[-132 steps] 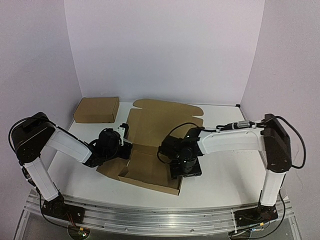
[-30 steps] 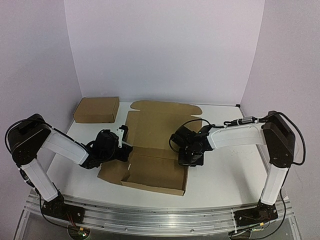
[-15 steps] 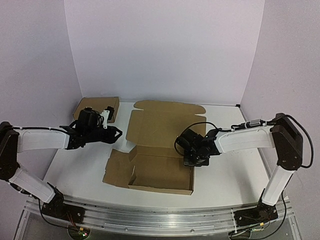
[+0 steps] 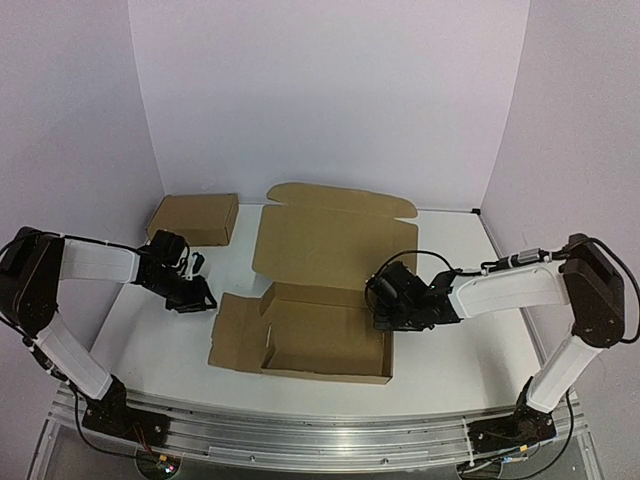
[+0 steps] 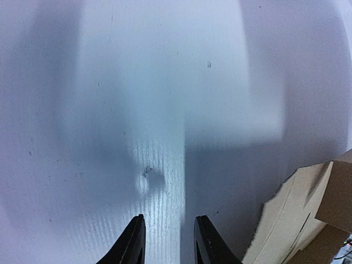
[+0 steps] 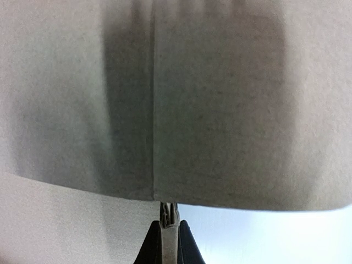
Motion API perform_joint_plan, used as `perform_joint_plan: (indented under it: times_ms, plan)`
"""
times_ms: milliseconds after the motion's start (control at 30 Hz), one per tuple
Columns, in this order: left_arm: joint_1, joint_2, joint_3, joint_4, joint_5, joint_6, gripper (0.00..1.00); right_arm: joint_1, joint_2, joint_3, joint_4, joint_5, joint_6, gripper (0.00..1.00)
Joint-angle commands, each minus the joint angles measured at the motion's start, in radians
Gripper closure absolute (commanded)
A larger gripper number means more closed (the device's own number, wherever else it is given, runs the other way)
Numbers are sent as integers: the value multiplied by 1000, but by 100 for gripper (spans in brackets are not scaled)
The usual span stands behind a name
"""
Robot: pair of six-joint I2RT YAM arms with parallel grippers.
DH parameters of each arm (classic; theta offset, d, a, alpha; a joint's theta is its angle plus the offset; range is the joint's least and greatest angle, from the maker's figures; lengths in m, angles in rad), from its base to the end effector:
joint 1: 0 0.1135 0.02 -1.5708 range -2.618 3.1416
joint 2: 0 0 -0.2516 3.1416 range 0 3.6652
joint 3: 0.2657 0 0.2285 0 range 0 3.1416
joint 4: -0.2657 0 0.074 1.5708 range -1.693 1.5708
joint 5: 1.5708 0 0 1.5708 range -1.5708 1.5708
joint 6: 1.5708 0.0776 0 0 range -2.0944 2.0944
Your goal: Fold the paper box
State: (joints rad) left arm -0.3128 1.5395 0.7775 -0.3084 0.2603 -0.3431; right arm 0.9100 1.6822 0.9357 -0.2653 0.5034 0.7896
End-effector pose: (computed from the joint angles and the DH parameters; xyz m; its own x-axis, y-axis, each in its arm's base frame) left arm 0.2646 -0.1066 0.1255 -0.9257 -0.0422 -0.3758 0.1098 0.9209 -0.3741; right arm 0.2296 0.2343 0.1375 -0.7459 0.0539 -0.6638 -0.0069 0.9960 0.0886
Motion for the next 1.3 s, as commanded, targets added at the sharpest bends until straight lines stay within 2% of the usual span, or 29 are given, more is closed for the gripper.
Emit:
perform_joint_plan:
  times_ms: [0,133,300,500,633,833,1067,1200,1267]
  plan:
    - [5,57,-45,92,253,41,64,-12,-31,-26,109,71,5,100]
    - [-5,116,-63,168,399,90,62,-13,-7,-9,118,66,-15,100]
    - [-15,116,-69,241,550,142,66,-14,14,8,123,61,-23,100]
    - [-20,104,-66,364,733,107,50,-14,40,23,122,52,-12,100]
    - [-24,110,-72,441,810,75,44,-14,71,48,120,33,-13,100]
    - [-64,119,-51,475,778,34,37,-14,97,69,108,21,-14,100]
    - [-121,109,-13,405,651,37,26,-13,121,126,47,27,2,100]
    - [-146,126,32,325,510,38,25,-4,139,160,15,41,11,100]
    - [-169,130,60,261,426,44,21,5,152,186,-21,56,22,100]
